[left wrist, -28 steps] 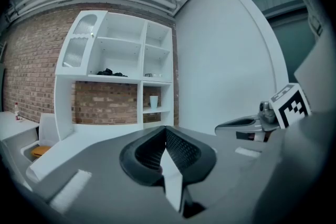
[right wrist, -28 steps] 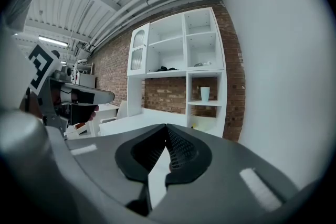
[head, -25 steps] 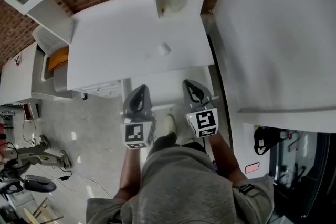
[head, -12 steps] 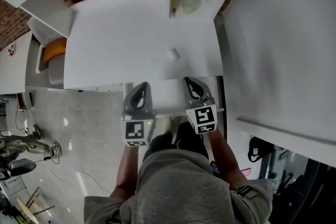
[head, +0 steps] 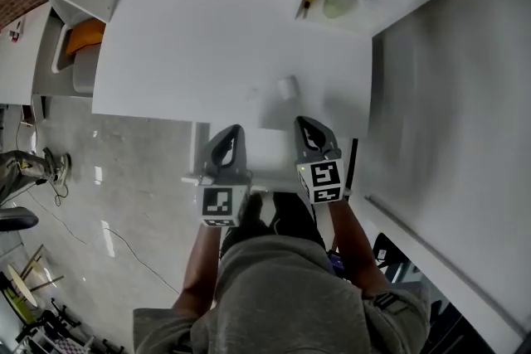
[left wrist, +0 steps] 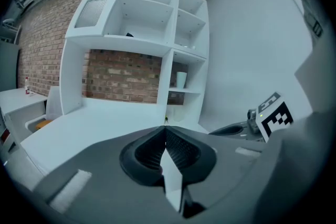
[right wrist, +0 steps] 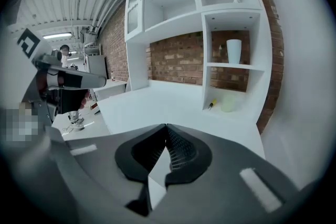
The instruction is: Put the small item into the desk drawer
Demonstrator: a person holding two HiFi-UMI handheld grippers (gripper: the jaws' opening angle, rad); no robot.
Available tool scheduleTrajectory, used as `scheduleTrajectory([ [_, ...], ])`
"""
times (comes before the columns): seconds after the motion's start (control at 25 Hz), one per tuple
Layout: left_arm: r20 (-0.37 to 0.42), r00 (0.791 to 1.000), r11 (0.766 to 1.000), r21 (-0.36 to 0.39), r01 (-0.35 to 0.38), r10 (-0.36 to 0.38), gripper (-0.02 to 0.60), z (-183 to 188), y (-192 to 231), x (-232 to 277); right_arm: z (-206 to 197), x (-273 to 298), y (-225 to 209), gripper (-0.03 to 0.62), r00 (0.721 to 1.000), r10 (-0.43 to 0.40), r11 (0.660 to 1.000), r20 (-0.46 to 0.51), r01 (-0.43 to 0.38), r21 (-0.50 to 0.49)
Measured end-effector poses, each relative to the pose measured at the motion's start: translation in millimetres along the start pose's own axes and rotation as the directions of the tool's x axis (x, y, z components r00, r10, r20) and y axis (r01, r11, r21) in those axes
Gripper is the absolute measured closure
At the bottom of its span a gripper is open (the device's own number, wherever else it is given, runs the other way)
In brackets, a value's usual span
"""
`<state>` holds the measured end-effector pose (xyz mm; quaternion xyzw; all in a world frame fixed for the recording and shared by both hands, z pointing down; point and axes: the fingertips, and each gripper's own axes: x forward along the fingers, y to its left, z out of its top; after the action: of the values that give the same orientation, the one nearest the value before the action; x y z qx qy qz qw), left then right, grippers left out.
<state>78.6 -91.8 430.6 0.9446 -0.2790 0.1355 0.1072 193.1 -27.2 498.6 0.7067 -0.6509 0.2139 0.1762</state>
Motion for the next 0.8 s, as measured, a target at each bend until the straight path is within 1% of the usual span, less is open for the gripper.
scheduleTrajectory([
  [0.28, -0.078, 0.995, 0.996, -0.054, -0.072, 0.068, 0.569, -38, 12, 25, -23, 49, -15, 0.591, 0.995, 0.063, 0.998, -0.08, -0.064, -0.01],
  [0.44, -0.108, 0.989, 0.992, -0.076, -0.105, 0.097, 0.569, -53, 15, 29, -39, 68, -21, 0.587, 0.988, 0.086, 0.996, -0.126, -0.086, 0.004],
  [0.48, -0.113, 0.988, 0.99, -0.08, -0.113, 0.104, 0.569, -56, 16, 30, -42, 72, -22, 0.553, 0.987, 0.091, 0.996, -0.133, -0.091, 0.004],
  [0.56, -0.122, 0.986, 0.988, -0.086, -0.128, 0.117, 0.569, -61, 17, 31, -47, 81, -23, 0.518, 0.985, 0.101, 0.995, -0.143, -0.101, 0.007],
  [0.64, -0.133, 0.982, 0.986, -0.089, -0.144, 0.131, 0.569, -67, 19, 31, -52, 91, -24, 0.468, 0.982, 0.106, 0.994, -0.154, -0.106, 0.009],
  [0.8, -0.15, 0.976, 0.98, -0.098, -0.173, 0.157, 0.569, -77, 19, 27, -68, 108, -24, 0.407, 0.972, 0.123, 0.992, -0.198, -0.122, 0.015],
])
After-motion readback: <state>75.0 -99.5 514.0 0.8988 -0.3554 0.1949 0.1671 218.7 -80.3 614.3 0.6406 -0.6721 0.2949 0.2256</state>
